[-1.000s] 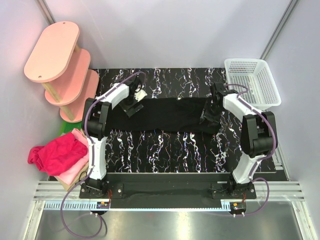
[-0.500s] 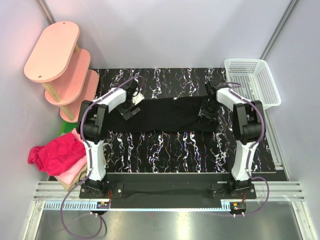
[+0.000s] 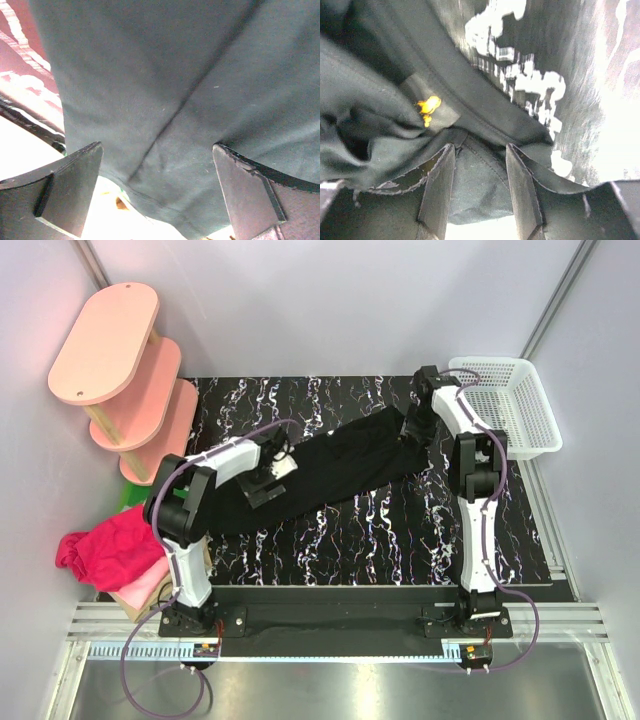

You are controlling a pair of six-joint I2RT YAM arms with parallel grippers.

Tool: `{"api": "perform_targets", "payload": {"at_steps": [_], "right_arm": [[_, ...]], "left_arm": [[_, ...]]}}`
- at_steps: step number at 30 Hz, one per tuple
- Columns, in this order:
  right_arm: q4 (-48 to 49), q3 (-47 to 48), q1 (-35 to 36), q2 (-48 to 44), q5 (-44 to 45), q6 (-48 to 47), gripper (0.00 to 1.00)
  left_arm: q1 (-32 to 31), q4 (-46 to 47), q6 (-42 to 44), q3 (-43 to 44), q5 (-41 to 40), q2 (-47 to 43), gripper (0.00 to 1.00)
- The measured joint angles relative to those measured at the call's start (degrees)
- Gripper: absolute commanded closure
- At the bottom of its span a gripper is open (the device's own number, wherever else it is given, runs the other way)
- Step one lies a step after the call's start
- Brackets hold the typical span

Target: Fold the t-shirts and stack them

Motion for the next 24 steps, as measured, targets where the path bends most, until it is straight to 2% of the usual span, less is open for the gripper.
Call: {"api": "perform_targets", "payload": {"at_steps": [5,10,14,21,24], "right_arm": [[-5.5,18.6,-0.8,10.5,-1.0,-0.8,0.54],[-9.1,32.5,-0.8,18.2,-3.4,-1.0,0.57],[-9.1,36.6,-1.7,20.6,-6.8,-0.5,0.63],[-2.5,36.8,-5.4,21.0,-10.2,0.5,0.61],[0.9,36.9,-6.6,20.9,-10.6,0.4,0.60]], "left_arm": [[-5.4,-3.9,-1.6,-1.4,3.1,-0.7,0.01],[-8.9,-8.2,-3.7,-1.3,11.1,-0.6,0.01],[-9.2,-11.4,-5.9,0.2,18.2,0.7,0.01],[-9.2,-16.9,-7.1,7.0,34.3,2.6,0.01],[-9.4,-21.1,-6.5,13.9,40.9,3.3,0.01]]}}
